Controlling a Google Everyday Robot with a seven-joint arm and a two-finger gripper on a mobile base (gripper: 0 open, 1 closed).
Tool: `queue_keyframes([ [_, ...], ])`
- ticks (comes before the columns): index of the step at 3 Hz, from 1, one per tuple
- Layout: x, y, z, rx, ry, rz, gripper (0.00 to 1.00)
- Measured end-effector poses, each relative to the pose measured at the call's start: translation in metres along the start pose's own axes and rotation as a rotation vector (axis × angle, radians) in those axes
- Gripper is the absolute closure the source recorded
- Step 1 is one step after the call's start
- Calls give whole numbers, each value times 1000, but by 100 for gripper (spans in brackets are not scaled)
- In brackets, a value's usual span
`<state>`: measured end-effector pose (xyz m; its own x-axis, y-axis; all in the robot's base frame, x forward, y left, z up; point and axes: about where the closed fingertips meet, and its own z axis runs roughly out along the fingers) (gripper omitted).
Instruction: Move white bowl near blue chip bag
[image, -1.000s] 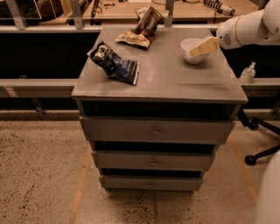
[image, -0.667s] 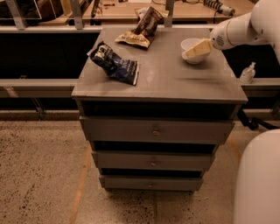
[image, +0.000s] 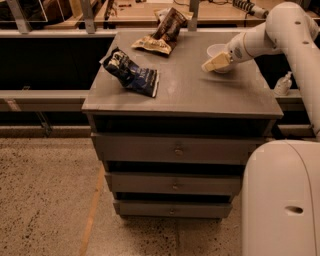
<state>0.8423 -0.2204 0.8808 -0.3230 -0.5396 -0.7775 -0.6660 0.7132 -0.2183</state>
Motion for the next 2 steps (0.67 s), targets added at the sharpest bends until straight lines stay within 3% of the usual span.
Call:
queue_keyframes([
  [2, 16, 17, 20, -64, 82, -30, 72],
])
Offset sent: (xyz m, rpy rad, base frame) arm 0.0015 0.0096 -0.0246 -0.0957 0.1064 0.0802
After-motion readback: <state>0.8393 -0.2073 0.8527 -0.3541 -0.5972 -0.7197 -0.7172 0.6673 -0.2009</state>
